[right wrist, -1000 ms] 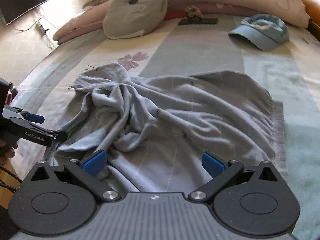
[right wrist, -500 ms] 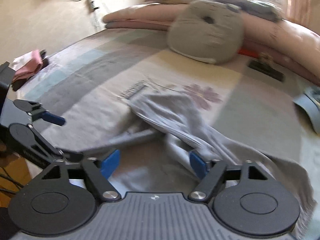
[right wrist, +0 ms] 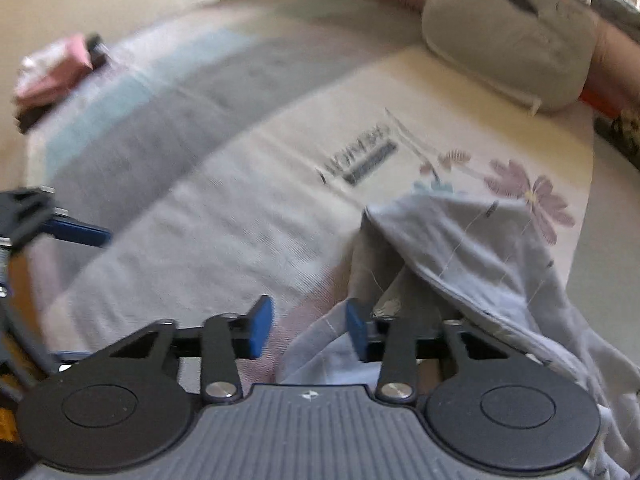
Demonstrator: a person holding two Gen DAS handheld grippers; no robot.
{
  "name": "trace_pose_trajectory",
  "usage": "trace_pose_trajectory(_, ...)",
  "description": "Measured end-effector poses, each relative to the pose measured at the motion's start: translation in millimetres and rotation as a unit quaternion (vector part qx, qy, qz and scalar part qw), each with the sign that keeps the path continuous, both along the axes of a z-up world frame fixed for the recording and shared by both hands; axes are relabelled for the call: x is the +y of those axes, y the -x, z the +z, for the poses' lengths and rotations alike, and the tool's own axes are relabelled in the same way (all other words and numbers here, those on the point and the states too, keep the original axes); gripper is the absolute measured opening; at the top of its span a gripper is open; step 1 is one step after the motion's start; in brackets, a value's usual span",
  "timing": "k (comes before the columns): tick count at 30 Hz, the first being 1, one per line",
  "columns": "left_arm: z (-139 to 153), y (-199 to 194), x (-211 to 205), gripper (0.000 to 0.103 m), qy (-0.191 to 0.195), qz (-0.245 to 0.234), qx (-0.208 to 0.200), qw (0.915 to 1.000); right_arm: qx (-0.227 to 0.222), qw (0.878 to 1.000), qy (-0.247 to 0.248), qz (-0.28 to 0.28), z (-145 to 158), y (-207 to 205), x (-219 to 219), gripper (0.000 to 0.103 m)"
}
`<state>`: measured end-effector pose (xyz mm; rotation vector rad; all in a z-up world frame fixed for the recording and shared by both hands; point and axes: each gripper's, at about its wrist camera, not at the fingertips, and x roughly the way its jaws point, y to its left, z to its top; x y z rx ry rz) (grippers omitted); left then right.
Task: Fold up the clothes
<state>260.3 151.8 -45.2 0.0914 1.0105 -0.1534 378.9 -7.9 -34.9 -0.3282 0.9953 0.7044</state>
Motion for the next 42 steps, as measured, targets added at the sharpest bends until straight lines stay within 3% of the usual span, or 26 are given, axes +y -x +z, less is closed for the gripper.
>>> trace_pose_trajectory(2, -2, 5, 7, 0.102, 0.005, 0.01, -0.003, 0.9999, -0.004, 0.999, 0.035, -0.024, -15, -6, 9, 0.039)
trace_pose_trajectory(5, -4, 8, 14, 0.102, 0.019, 0.019, -0.005, 0.9996, -0.001, 0.998, 0.04, -0.042, -23, -12, 12, 0.038)
trace_pose_trajectory(8, -4, 7, 17, 0.102, 0.023, 0.024, -0.005, 0.9994, -0.019, 0.997, 0.057, -0.045, -22, -11, 14, 0.005)
trace_pose_trajectory(15, 2, -8, 5, 0.102, 0.024, -0.001, -0.014, 0.9996, -0.033, 0.997, -0.002, -0.077, 22, 0, -27, 0.005)
trace_pose_trajectory(22, 9, -25, -34, 0.102, 0.026, -0.039, -0.018, 0.9987, -0.042, 0.988, -0.037, -0.143, 57, 13, -111, 0.005)
trace_pose_trajectory(35, 11, -35, -118, 0.102, 0.015, -0.081, -0.001, 0.9966, -0.005, 0.966, -0.042, -0.256, 28, 28, -266, 0.005)
trace_pose_trajectory(38, 11, -37, -135, 0.102, 0.012, -0.094, 0.0, 0.9955, 0.024, 0.963, -0.051, -0.262, 16, 29, -285, 0.009)
trace_pose_trajectory(42, 11, -37, -145, 0.102, 0.003, -0.103, 0.002, 0.9947, 0.017, 0.97, -0.082, -0.227, 29, 37, -284, 0.013)
